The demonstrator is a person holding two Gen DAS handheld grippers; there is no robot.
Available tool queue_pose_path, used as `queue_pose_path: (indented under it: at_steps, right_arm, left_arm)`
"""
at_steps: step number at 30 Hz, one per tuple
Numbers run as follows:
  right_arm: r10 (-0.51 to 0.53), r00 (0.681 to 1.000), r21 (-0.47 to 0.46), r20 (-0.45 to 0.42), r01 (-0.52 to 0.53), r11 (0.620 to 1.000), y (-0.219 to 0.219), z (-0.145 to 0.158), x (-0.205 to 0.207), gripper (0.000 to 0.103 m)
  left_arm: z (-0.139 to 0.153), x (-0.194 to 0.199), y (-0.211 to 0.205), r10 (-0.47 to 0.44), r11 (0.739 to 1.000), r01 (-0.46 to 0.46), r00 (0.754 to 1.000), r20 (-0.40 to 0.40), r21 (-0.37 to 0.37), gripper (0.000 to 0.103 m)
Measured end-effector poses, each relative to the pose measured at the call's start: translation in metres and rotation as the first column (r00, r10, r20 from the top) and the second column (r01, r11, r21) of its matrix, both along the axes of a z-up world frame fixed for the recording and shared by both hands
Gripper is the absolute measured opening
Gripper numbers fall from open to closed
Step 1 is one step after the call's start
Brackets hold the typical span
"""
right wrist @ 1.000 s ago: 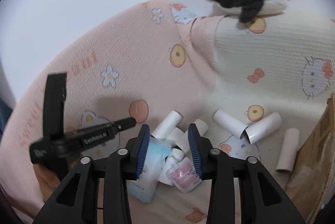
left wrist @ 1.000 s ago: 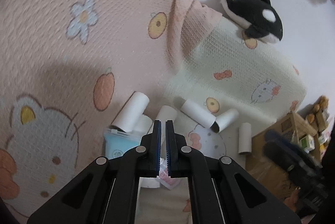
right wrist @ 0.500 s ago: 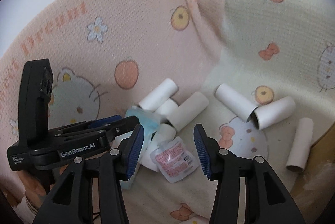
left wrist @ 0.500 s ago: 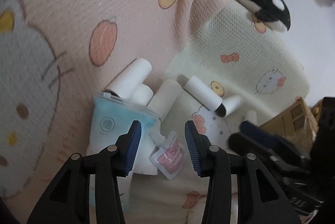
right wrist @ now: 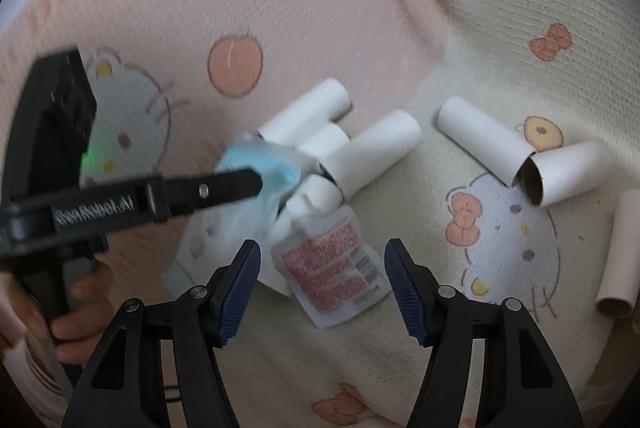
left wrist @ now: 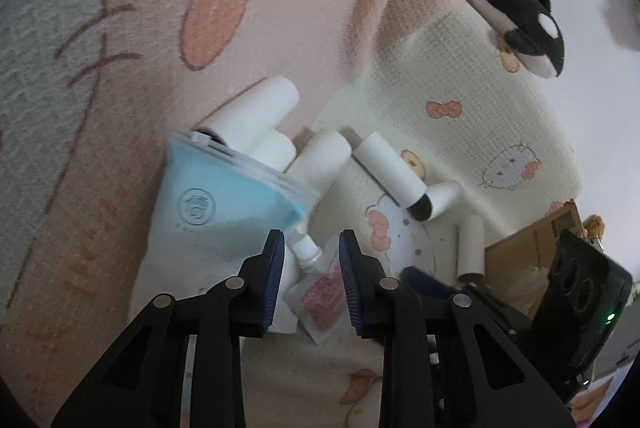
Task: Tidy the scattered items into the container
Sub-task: 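Move the left tool back over the scattered items on the blanket, then close the left gripper on the white cap of the pink sachet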
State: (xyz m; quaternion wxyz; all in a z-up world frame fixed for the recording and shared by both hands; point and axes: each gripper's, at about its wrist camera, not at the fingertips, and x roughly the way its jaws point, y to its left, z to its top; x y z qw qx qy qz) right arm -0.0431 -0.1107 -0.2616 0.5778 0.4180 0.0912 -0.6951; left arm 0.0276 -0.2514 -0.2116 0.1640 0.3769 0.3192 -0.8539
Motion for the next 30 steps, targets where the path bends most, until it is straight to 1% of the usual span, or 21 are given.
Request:
queue_pose_path:
  at_steps: [2, 4, 8, 12, 17, 20, 23, 26, 28, 30]
  right_arm:
    - [0.015, 1.0, 0.019, -0.005, -0.015, 1.0, -0.003, -0.006, 0.003, 0.062]
    - [0.023, 1.0, 0.033, 0.011, -0.024, 0.999, -0.005, -0.012, 0.003, 0.062]
    - [0.027, 1.0, 0.062, 0.016, -0.027, 0.998, -0.007, -0.023, 0.004, 0.062]
    - [0.024, 0.999, 0.08, 0.035, -0.026, 0.996, -0.007, -0.034, 0.003, 0.062]
    - [0.023, 0.998, 0.096, 0.055, -0.029, 0.995, -0.009, -0.041, -0.002, 0.062]
    - [0.015, 0.996, 0.116, 0.091, -0.025, 0.993, -0.01, -0.047, -0.006, 0.062]
    - [-0.005, 0.993, 0.142, 0.119, -0.012, 0.99, -0.01, -0.054, -0.011, 0.062]
    - [-0.018, 0.991, 0.172, 0.134, -0.005, 0.985, -0.01, -0.061, -0.014, 0.062]
    - [-0.014, 0.991, 0.168, 0.134, -0.009, 0.986, -0.01, -0.062, -0.014, 0.062]
    - [-0.011, 0.99, 0.165, 0.139, -0.012, 0.986, -0.01, -0.062, -0.015, 0.062]
  left_arm:
    - [-0.005, -0.004, 0.003, -0.016, 1.0, 0.016, 1.0, 0.01, 0.004, 0.031]
    - [-0.011, -0.01, 0.006, -0.026, 1.0, 0.026, 0.999, 0.037, 0.005, 0.031]
    - [-0.027, -0.016, 0.011, -0.057, 0.998, 0.054, 0.996, 0.072, 0.035, 0.031]
    - [-0.033, -0.019, 0.014, -0.053, 0.998, 0.051, 0.994, 0.1, 0.022, 0.031]
    - [-0.031, -0.02, 0.014, -0.036, 0.999, 0.035, 0.994, 0.103, 0.009, 0.031]
    - [-0.031, -0.026, 0.01, -0.024, 1.0, 0.024, 0.992, 0.12, -0.001, 0.032]
    - [-0.032, -0.032, 0.008, -0.022, 1.0, 0.022, 0.993, 0.115, 0.001, 0.032]
    - [-0.032, -0.039, 0.008, -0.026, 1.0, 0.027, 0.992, 0.12, -0.01, 0.032]
    - [-0.033, -0.042, 0.01, -0.025, 1.0, 0.027, 0.993, 0.119, -0.015, 0.032]
    - [-0.034, -0.042, 0.011, -0.028, 1.0, 0.027, 0.995, 0.1, 0.015, 0.032]
